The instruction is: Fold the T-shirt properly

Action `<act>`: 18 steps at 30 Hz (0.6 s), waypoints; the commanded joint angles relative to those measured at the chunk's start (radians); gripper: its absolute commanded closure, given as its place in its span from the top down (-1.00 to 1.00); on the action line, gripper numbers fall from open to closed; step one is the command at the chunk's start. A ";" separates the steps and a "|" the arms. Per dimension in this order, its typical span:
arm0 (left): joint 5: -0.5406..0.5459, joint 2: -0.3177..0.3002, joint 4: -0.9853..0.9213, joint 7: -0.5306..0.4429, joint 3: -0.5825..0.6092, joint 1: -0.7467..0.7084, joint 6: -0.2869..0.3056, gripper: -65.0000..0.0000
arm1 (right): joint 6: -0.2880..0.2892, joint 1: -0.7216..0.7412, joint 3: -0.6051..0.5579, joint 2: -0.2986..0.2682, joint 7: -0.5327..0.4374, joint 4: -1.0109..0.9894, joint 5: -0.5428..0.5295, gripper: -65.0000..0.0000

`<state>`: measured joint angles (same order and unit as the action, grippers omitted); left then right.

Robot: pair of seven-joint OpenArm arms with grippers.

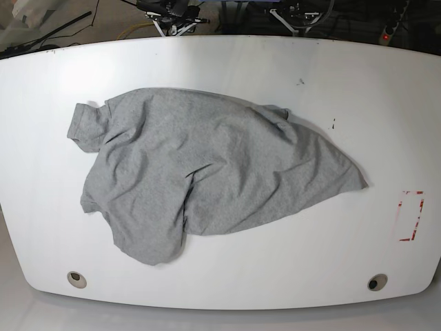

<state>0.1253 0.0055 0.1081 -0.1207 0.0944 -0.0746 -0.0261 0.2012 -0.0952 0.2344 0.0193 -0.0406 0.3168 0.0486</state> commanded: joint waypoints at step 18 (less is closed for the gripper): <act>0.004 -0.016 0.120 -0.026 -0.011 -0.064 -0.005 0.49 | 0.001 -0.013 0.003 -0.011 -0.003 0.009 0.003 -0.37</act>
<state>0.1322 -0.0063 0.2268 -0.1398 0.0834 -0.1360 -0.0292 0.1986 -0.1043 0.2356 0.0109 -0.0372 0.3241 0.0494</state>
